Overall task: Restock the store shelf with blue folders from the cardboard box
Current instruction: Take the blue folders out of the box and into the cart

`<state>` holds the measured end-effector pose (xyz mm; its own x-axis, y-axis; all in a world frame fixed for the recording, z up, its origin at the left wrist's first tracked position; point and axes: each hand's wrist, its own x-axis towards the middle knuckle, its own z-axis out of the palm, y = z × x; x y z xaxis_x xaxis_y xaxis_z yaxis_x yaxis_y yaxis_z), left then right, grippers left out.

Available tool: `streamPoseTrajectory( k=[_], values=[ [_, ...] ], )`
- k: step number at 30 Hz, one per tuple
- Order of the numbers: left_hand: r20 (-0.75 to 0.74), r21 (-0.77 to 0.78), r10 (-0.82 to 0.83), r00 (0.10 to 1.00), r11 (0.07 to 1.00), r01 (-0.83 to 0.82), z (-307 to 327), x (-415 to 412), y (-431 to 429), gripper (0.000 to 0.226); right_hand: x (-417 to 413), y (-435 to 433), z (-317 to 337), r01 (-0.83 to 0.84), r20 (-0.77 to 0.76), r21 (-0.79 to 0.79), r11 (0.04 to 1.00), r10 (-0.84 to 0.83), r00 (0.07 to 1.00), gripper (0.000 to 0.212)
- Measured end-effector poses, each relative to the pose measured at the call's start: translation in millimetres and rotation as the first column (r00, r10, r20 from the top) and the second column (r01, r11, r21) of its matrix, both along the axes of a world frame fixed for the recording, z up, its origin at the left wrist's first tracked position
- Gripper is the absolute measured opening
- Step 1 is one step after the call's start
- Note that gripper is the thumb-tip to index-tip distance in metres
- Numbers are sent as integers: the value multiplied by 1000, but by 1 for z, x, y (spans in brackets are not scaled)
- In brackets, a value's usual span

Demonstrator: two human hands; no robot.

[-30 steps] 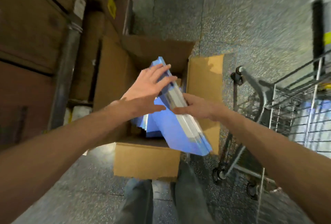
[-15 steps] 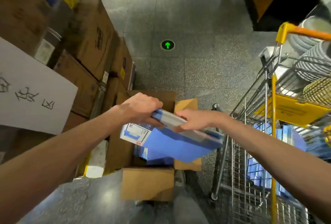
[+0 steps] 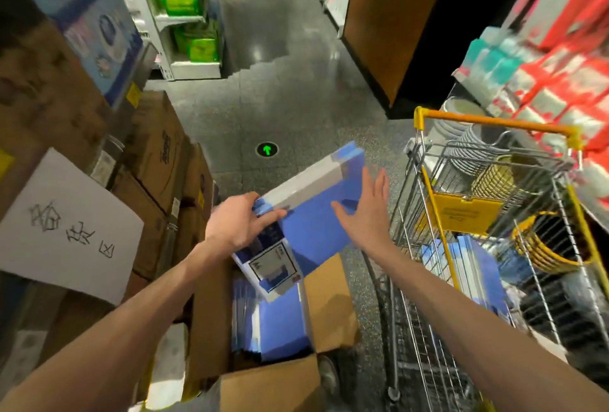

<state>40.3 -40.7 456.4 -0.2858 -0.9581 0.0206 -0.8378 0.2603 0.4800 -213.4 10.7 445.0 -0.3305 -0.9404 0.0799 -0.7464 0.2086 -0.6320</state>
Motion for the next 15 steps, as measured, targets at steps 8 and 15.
streamPoseTrajectory(
  k=[8,15],
  values=[
    [-396,240,204,895,964,-113,16,-18,24,63,2,57,-2,267,697,156,951,-298,653,50],
    [-641,508,348,684,861,38,24,-58,55,47,-29,99,7,442,865,229,867,-390,317,63]
  ],
)
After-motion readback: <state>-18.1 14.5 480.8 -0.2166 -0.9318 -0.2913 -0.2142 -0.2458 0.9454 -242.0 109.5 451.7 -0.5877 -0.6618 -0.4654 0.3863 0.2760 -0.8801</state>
